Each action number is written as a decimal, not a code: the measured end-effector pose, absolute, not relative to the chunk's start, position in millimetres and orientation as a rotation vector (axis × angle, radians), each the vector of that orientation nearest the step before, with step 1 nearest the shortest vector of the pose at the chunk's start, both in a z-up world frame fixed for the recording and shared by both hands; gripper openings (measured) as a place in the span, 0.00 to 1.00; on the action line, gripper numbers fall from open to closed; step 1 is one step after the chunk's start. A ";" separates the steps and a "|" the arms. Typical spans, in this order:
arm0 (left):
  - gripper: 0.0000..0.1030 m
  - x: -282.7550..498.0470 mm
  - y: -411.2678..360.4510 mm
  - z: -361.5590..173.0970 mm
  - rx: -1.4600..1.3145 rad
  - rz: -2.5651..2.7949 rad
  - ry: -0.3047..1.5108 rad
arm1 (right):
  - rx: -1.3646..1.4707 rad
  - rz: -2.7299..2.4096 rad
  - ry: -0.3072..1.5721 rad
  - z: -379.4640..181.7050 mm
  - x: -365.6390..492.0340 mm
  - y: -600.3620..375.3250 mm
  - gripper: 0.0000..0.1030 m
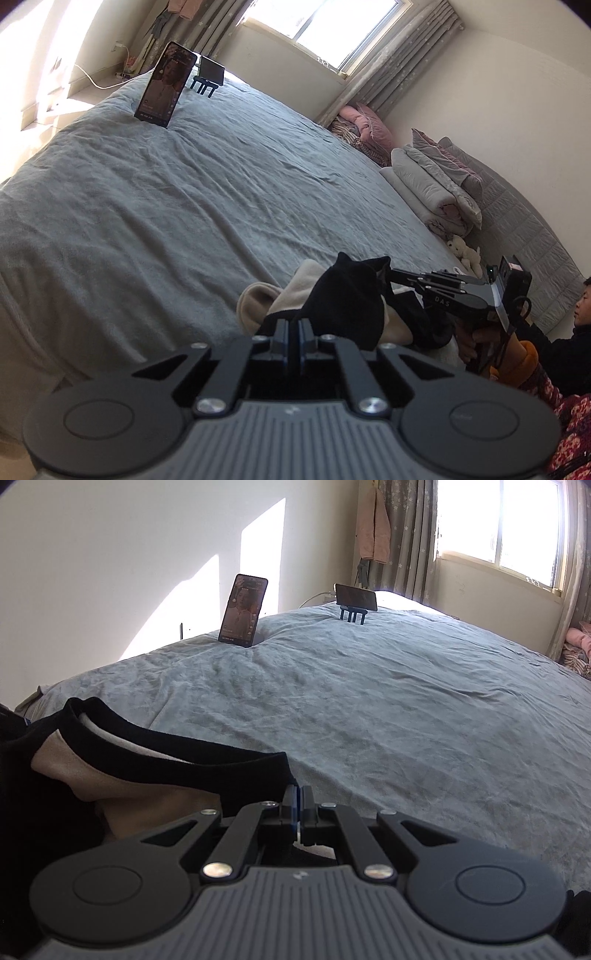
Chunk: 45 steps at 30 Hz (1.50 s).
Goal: Fold clothes
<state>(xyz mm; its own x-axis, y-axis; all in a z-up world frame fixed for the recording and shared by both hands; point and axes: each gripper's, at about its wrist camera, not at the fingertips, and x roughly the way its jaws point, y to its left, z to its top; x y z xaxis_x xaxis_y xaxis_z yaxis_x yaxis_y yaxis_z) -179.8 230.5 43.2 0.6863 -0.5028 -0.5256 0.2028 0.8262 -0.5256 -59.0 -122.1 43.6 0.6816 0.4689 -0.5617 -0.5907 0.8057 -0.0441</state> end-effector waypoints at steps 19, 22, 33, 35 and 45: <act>0.02 -63.2 114.1 105.7 0.096 -0.210 0.285 | -0.241 0.220 0.282 86.8 -50.6 -166.3 0.00; 0.02 -32.2 92.4 107.3 0.137 -0.225 0.254 | -0.280 0.126 0.238 89.6 -34.1 -175.7 0.00; 0.02 48.4 82.8 66.7 0.135 -0.165 0.363 | -0.108 0.269 0.509 65.1 23.5 -199.7 0.15; 0.02 48.8 89.7 60.6 0.123 -0.142 0.389 | -0.109 0.318 0.573 53.7 27.3 -193.6 0.22; 0.02 55.6 116.4 41.5 0.091 -0.057 0.498 | -0.044 0.438 0.842 16.2 41.7 -175.4 0.42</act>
<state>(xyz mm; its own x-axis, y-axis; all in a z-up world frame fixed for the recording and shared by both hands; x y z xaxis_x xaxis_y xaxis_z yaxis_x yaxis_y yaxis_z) 55.6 116.4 41.5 0.8770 -0.0323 -0.4795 0.0766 0.9944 0.0731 41.7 -175.4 16.2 0.5824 0.3583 -0.7297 -0.3924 0.9100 0.1337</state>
